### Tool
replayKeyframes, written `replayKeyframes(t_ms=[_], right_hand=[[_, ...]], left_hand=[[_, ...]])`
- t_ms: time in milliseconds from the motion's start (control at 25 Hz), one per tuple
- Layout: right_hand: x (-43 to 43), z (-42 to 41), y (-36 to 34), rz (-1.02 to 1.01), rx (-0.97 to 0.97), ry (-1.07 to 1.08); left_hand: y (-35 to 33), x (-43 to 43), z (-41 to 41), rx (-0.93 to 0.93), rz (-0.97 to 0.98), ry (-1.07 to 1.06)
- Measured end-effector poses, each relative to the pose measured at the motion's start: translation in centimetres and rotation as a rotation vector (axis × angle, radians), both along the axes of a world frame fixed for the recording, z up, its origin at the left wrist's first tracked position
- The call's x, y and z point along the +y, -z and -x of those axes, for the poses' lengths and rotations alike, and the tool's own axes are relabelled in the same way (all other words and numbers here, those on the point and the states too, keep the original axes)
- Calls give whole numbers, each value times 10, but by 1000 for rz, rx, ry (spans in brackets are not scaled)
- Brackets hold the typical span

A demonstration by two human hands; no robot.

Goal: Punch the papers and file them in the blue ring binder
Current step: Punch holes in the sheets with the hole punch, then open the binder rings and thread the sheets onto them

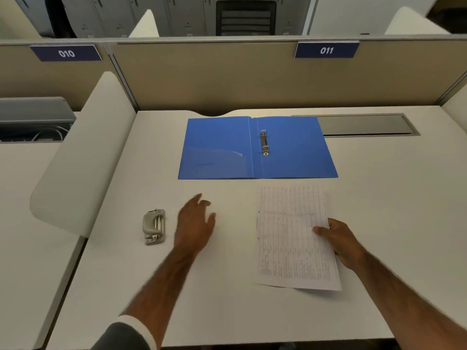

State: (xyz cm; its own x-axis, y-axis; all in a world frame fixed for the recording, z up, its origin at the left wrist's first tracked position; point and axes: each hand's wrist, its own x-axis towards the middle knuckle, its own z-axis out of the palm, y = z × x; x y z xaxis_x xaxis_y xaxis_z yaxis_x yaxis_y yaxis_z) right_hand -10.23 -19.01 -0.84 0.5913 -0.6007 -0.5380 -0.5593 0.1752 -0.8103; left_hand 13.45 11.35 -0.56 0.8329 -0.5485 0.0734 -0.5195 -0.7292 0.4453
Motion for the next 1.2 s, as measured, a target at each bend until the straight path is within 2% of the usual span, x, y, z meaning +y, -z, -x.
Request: replayKeyframes(t_ms=[80,200,440,600,680,760,880,1000,1200], right_hand=[[2,6,0,-14,-15,12],[-15,12,0,-30,-32,3],[-58,24,1,-75,-42,-57],[-63,20,0,-7,-18,-56],[-59,16,0,52,11,-8],[-52,16,0,108,50,29],[-53,17,-5,123,71,24],[-55,20,-7,84,45,5],[-64,31,-14,46,15,23]], left_hand=[[-2,-35,7,97,-78,134],[-7,-92,12,162,-215,212],[5,-151,15,190,-387,202],[6,-170,16,191,-360,154],[3,-176,15,127,-299,73],[-2,-178,11,-20,-264,23],[-5,-181,-1,-95,-244,50],[-2,-181,-13,-106,-344,154],[2,-202,-49,-276,-544,361]])
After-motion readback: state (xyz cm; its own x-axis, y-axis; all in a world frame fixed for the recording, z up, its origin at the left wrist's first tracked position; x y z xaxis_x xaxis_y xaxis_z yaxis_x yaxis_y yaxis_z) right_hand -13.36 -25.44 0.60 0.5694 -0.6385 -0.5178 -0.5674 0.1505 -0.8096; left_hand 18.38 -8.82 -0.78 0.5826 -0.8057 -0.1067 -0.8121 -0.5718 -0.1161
